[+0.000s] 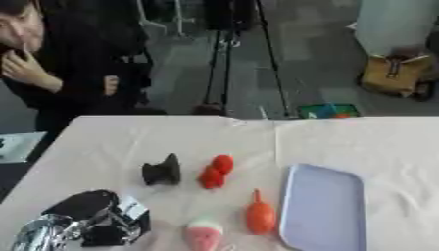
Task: Pick up objects on the table and place them in the box.
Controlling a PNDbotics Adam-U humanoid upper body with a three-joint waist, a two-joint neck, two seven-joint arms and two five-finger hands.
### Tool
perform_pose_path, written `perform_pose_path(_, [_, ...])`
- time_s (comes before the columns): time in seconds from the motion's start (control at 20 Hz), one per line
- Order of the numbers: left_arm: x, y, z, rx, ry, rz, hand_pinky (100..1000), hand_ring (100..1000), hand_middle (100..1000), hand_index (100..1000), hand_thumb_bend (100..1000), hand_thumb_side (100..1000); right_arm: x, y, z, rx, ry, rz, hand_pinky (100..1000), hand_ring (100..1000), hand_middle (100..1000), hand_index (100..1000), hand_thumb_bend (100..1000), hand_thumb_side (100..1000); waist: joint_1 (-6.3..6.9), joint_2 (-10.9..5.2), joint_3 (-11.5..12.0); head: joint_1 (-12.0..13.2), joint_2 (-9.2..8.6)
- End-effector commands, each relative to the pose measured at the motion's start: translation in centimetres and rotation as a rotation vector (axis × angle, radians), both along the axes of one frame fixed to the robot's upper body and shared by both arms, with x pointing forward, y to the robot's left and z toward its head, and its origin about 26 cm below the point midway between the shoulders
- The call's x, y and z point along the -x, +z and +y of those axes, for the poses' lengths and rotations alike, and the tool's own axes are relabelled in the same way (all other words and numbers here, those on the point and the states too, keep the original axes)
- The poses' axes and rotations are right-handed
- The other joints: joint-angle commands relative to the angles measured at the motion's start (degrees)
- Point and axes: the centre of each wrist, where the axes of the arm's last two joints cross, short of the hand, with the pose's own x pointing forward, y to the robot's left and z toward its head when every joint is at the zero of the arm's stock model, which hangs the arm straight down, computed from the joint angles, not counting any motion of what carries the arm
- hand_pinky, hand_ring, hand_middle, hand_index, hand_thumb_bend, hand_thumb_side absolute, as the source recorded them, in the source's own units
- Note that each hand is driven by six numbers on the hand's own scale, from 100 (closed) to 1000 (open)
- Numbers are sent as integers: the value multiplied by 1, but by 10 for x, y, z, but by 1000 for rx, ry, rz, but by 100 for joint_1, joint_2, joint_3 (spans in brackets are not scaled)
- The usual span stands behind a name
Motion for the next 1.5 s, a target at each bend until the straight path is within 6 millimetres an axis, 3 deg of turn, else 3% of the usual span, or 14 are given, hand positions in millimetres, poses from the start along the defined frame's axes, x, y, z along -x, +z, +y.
perform_pose_path(0.05, [5,18,1,-26,13,-60,1000,1000,811,617,100,1000,2,9,-1,24,-5,-20,637,725,592,726,100,437,-17,-126,10,-5,-67])
perform_pose_path(0.4, [10,36,-1,-47,14,-118,1000,1000,807,606,100,1000,2,9,-1,22,-3,-20,636,725,592,725,100,435,-20,-159,22,-31,-60])
perform_pose_path(1.0, [8,90,-15,-54,-120,-283,1000,1000,787,591,100,989,3,8,-2,17,-3,-4,635,725,592,724,100,431,-18,-278,101,-77,54])
perform_pose_path(1.5, [0,139,-50,-37,-358,-428,1000,1000,766,582,100,980,3,8,-1,11,13,8,633,724,592,722,100,425,-28,-415,128,-217,134])
